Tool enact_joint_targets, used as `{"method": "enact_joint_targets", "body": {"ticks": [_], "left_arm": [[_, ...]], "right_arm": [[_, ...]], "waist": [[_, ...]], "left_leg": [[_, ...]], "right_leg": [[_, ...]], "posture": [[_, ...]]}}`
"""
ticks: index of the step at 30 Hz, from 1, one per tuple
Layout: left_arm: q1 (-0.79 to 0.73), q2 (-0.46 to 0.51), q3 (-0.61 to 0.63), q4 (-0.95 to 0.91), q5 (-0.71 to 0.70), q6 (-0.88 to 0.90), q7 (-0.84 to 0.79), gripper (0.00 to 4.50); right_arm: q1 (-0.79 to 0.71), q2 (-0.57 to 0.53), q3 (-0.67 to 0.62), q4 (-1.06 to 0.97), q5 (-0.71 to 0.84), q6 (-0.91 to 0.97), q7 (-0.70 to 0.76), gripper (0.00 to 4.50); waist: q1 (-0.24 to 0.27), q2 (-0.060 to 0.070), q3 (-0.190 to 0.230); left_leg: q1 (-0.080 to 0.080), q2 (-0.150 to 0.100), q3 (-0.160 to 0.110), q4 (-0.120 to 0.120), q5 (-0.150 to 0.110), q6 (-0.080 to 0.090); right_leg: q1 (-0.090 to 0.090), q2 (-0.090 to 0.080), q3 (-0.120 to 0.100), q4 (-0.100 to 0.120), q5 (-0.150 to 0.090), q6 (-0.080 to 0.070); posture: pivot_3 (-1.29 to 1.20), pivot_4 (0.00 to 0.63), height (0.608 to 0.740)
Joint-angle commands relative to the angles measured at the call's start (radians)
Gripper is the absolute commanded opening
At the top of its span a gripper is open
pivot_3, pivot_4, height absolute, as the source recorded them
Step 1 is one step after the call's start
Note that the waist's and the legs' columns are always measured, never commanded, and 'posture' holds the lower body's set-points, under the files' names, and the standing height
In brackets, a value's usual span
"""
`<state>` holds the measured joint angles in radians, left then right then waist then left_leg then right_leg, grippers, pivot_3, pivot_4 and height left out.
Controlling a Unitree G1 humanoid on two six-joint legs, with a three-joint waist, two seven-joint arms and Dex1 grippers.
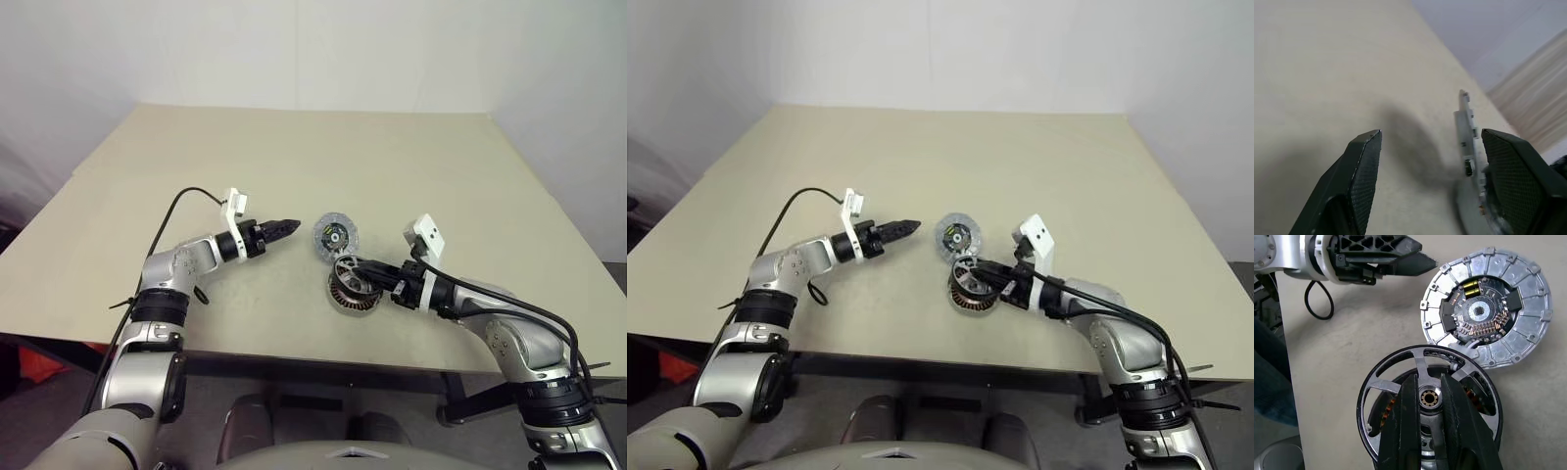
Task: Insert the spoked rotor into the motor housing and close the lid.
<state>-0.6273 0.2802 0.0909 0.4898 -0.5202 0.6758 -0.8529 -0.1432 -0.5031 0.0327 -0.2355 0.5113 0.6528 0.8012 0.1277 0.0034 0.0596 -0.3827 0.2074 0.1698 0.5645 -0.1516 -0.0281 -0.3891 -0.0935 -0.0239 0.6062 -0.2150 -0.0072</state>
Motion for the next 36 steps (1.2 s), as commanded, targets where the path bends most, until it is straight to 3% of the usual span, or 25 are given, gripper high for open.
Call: {"method": "enact_joint_targets", "body": {"ticks": [1,15,36], "left_arm": [[-0.007,0.012,-0.032,-0.041,0.063,-0.118,-0.014,3.44],[-0.025,-0.031,-0.038,0.058,0.179,-0.406,0.015,3.44],[0.029,-0.026,-0.017,-0.005,0.206,-0.507,0.090,3.44]], "right_arm": [[0.000,0.003,-0.001,-0.015,0.001,-0.026,0.005,0.28],[0.013,-0.018,-0.002,0.012,-0.025,-0.073,0.022,0.28],[-0.023,-0.022,0.001,0.036,-0.047,-0.085,0.063,0.28]], "waist": [[0.000,0.000,0.000],[0.001,0.000,0.000],[0.000,0.000,0.000]], "left_leg": [[0.000,0.000,0.000,0.000,0.000,0.000],[0.000,0.000,0.000,0.000,0.000,0.000],[0.000,0.000,0.000,0.002,0.000,0.000]], "right_leg": [[0.000,0.000,0.000,0.000,0.000,0.000],[0.000,0.000,0.000,0.000,0.000,0.000],[0.000,0.000,0.000,0.001,0.000,0.000]], "posture": [[0.00,0.000,0.740],[0.00,0.000,0.740],[0.00,0.000,0.740]]}}
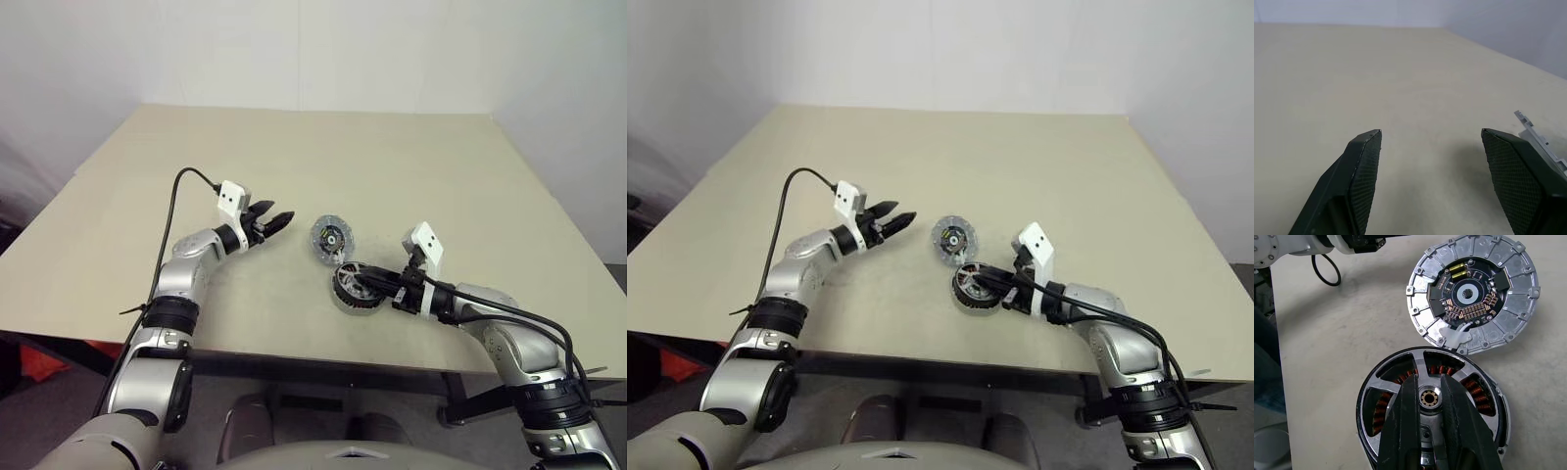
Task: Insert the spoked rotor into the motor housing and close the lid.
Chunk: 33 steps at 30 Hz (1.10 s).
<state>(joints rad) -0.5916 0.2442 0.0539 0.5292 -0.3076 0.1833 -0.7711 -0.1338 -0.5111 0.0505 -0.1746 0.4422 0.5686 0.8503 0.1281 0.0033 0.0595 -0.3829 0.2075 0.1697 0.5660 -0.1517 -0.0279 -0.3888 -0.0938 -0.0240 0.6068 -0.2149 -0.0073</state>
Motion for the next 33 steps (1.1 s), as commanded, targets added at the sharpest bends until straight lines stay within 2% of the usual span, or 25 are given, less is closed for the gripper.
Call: {"method": "enact_joint_targets", "body": {"ticks": [1,7,15,20,23,28,33], "left_arm": [[-0.007,0.011,0.021,-0.044,-0.007,-0.014,0.010,3.44],[-0.006,0.012,0.020,-0.040,-0.008,-0.012,0.012,3.47],[-0.013,0.017,0.017,-0.042,-0.026,0.024,-0.019,3.47],[-0.016,0.031,0.001,-0.072,-0.035,0.074,-0.070,3.47],[-0.024,0.038,0.004,-0.105,-0.055,0.108,-0.091,3.47],[-0.026,0.041,0.009,-0.114,-0.051,0.112,-0.083,3.47],[-0.016,0.047,0.016,-0.120,-0.054,0.114,-0.075,3.47]], "right_arm": [[-0.035,-0.016,-0.017,-0.027,0.024,0.006,0.019,0.28],[-0.040,-0.010,-0.010,-0.028,-0.028,-0.070,0.007,2.29],[-0.067,-0.007,-0.062,-0.052,0.049,-0.059,0.030,2.29],[-0.094,-0.125,-0.059,-0.022,0.002,-0.095,0.108,2.29],[-0.124,-0.207,-0.058,-0.004,-0.003,-0.101,0.176,1.68],[-0.123,-0.220,-0.007,-0.002,-0.027,-0.106,0.213,0.04],[-0.123,-0.164,0.055,0.022,-0.054,-0.102,0.199,0.04]], "waist": [[0.000,0.000,0.000],[0.000,0.000,0.000],[-0.001,0.000,0.000],[0.002,0.000,0.000],[0.002,0.000,0.000],[0.001,0.000,0.000],[-0.001,0.000,0.000]], "left_leg": [[0.000,0.000,0.000,0.000,0.000,0.000],[0.000,0.000,0.000,0.000,0.000,0.000],[0.000,0.000,0.000,0.000,0.000,0.000],[0.000,0.000,0.000,0.001,0.000,0.000],[0.000,0.000,0.000,0.001,0.000,0.001],[0.001,0.000,0.000,0.001,0.000,0.001],[0.000,0.000,0.000,0.002,-0.001,0.001]], "right_leg": [[0.000,0.000,0.000,0.000,0.000,0.000],[0.000,0.000,0.000,0.000,0.000,0.000],[0.000,0.000,0.000,0.000,0.000,0.000],[0.001,0.000,0.000,0.000,0.000,0.000],[0.000,0.000,0.000,0.000,0.000,0.000],[0.001,0.000,0.000,0.001,0.000,0.000],[0.000,0.000,0.000,0.001,0.000,0.000]], "posture": [[0.00,0.000,0.740],[0.00,0.000,0.740],[0.00,0.000,0.740],[0.00,0.000,0.740],[0.00,0.000,0.740],[0.00,0.000,0.740],[0.00,0.000,0.740]]}}
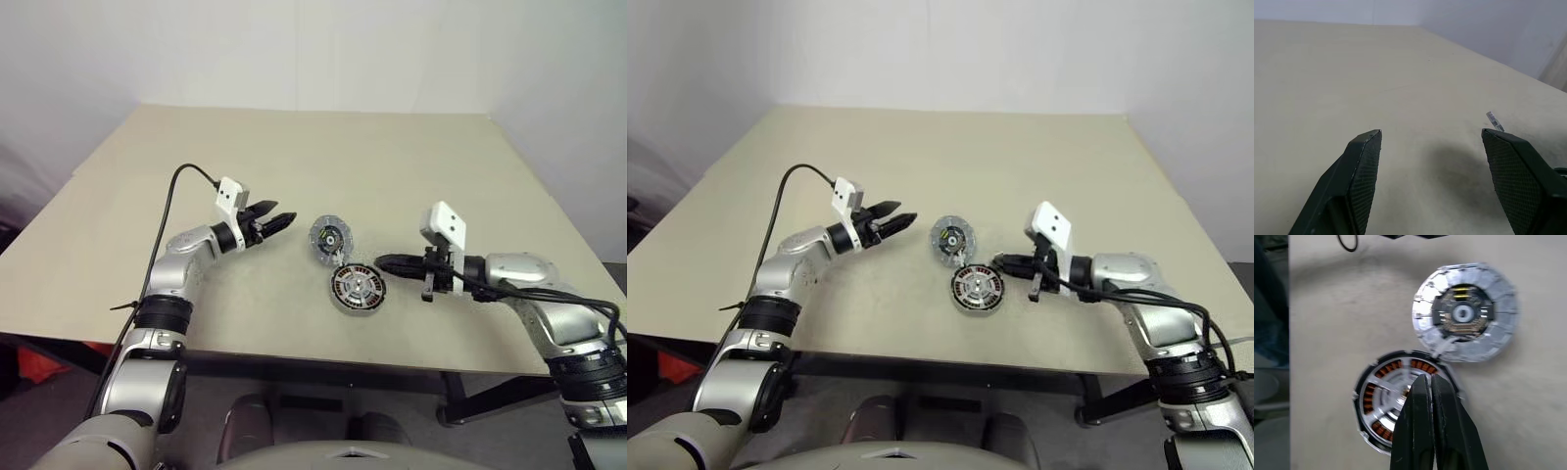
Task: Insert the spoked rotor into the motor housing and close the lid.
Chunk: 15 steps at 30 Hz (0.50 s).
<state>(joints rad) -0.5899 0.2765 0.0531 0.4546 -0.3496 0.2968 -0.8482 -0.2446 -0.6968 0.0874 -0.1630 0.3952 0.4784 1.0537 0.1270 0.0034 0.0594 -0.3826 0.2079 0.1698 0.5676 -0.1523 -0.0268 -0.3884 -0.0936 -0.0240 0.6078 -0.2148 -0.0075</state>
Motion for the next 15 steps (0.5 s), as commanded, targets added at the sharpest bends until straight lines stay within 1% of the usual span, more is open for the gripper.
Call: {"method": "enact_joint_targets", "body": {"ticks": [1,3,7,9,15], "left_arm": [[-0.017,0.016,0.017,-0.046,-0.012,0.000,0.003,3.47],[-0.016,0.019,0.018,-0.047,-0.011,0.000,0.005,3.47],[-0.021,0.029,0.020,-0.052,-0.013,0.004,0.010,3.47],[-0.023,0.035,0.024,-0.051,-0.011,0.004,0.014,3.47],[-0.024,0.040,0.031,-0.039,-0.012,-0.003,0.022,3.47]], "right_arm": [[-0.013,0.029,0.024,0.018,-0.010,-0.013,-0.006,0.04],[-0.017,0.051,0.037,0.043,-0.017,-0.015,-0.011,0.04],[-0.022,0.120,0.082,0.157,-0.061,-0.031,-0.039,0.04],[-0.021,0.124,0.094,0.180,-0.092,-0.056,-0.049,0.04],[-0.055,0.097,0.043,0.185,-0.083,-0.121,-0.027,0.04]], "waist": [[0.000,0.000,0.000],[0.000,0.000,0.000],[-0.002,0.000,0.000],[-0.002,0.000,0.000],[-0.002,0.000,-0.001]], "left_leg": [[0.000,0.000,0.000,0.000,0.000,0.000],[0.000,0.000,0.000,0.001,0.000,0.000],[0.000,0.000,0.000,0.002,0.000,0.000],[0.000,0.000,0.000,0.002,0.000,0.000],[0.001,0.000,0.000,0.002,0.000,0.001]], "right_leg": [[0.000,0.000,0.000,0.000,0.000,0.000],[0.000,0.000,0.000,0.000,0.000,0.000],[0.000,0.000,0.000,0.000,0.000,0.000],[0.000,0.000,0.000,0.000,0.000,0.000],[0.002,0.000,0.000,0.000,0.000,0.000]], "posture": [[0.00,0.000,0.740],[0.00,0.000,0.740],[0.00,0.000,0.740],[0.00,0.000,0.740],[0.00,0.000,0.740]]}}
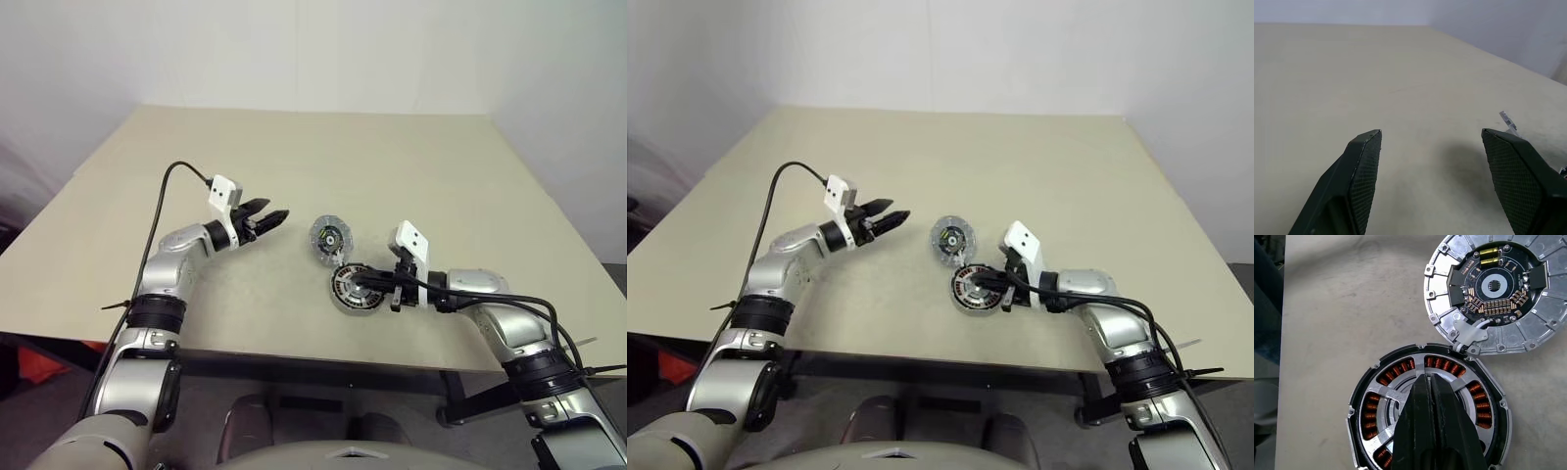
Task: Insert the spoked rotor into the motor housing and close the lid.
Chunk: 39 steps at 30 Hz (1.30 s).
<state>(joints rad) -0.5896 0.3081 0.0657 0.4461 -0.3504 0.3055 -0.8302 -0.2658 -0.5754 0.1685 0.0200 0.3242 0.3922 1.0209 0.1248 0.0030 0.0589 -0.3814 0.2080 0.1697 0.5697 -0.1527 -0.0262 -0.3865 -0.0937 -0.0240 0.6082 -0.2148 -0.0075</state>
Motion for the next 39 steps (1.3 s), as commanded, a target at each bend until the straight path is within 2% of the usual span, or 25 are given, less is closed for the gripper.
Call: {"method": "enact_joint_targets", "body": {"ticks": [1,5,11,14,18,23,30,39], "left_arm": [[-0.026,0.006,0.020,-0.029,-0.012,-0.010,0.004,3.47],[-0.037,-0.002,0.019,-0.024,-0.021,0.003,-0.009,3.47],[-0.066,-0.013,0.008,0.002,-0.011,-0.004,-0.026,3.47],[-0.078,-0.017,0.002,0.010,-0.006,-0.007,-0.035,3.47],[-0.085,-0.022,0.001,0.024,0.002,-0.018,-0.035,3.47],[-0.077,-0.033,-0.003,0.028,0.008,-0.025,-0.030,3.47],[-0.055,-0.036,-0.006,0.008,0.006,-0.018,-0.022,3.47],[-0.044,-0.024,-0.001,-0.010,0.000,-0.009,-0.016,3.47]], "right_arm": [[-0.048,-0.034,-0.053,-0.009,-0.002,-0.043,0.015,0.04],[-0.118,-0.127,-0.079,-0.072,0.011,-0.112,0.130,0.04],[-0.208,-0.298,0.020,-0.057,-0.068,-0.223,0.382,0.04],[-0.222,-0.364,0.113,-0.044,-0.160,-0.350,0.515,0.55],[-0.236,-0.357,0.181,-0.047,-0.216,-0.464,0.568,1.85],[-0.296,-0.332,0.266,-0.010,-0.276,-0.549,0.593,1.85],[-0.405,-0.263,0.316,0.118,-0.324,-0.602,0.586,1.85],[-0.366,-0.242,0.338,0.134,-0.336,-0.610,0.570,1.85]], "waist": [[0.000,0.000,0.000],[0.001,0.000,0.000],[0.003,0.000,0.000],[0.003,0.000,0.000],[0.001,0.000,0.000],[-0.001,0.000,0.000],[-0.001,0.000,0.000],[0.000,0.000,0.000]], "left_leg": [[0.000,0.000,0.000,0.000,0.000,0.000],[-0.001,0.000,0.000,0.001,0.000,0.000],[-0.001,0.001,0.000,0.002,-0.001,0.002],[-0.002,0.001,0.000,0.002,-0.002,0.004],[-0.002,0.001,0.000,0.004,-0.003,0.004],[-0.002,0.001,0.000,0.006,-0.003,0.005],[-0.002,0.001,0.000,0.007,-0.003,0.005],[-0.003,0.001,0.000,0.008,-0.003,0.006]], "right_leg": [[0.000,0.000,0.000,0.000,0.000,0.000],[0.000,0.000,0.000,0.000,0.000,0.000],[0.000,0.000,-0.001,0.000,0.000,0.000],[0.000,0.000,-0.001,0.000,0.000,0.000],[-0.001,0.000,0.000,0.000,0.000,0.000],[-0.001,0.000,0.000,0.002,0.000,0.000],[-0.001,0.000,0.000,0.005,0.000,-0.001],[-0.002,0.000,0.000,0.005,0.000,-0.001]], "posture": [[0.00,0.000,0.740],[0.00,0.000,0.740],[0.00,0.000,0.740],[0.00,0.000,0.740],[0.00,0.000,0.740],[0.00,0.000,0.740],[0.00,0.000,0.740],[0.00,0.000,0.740]]}}
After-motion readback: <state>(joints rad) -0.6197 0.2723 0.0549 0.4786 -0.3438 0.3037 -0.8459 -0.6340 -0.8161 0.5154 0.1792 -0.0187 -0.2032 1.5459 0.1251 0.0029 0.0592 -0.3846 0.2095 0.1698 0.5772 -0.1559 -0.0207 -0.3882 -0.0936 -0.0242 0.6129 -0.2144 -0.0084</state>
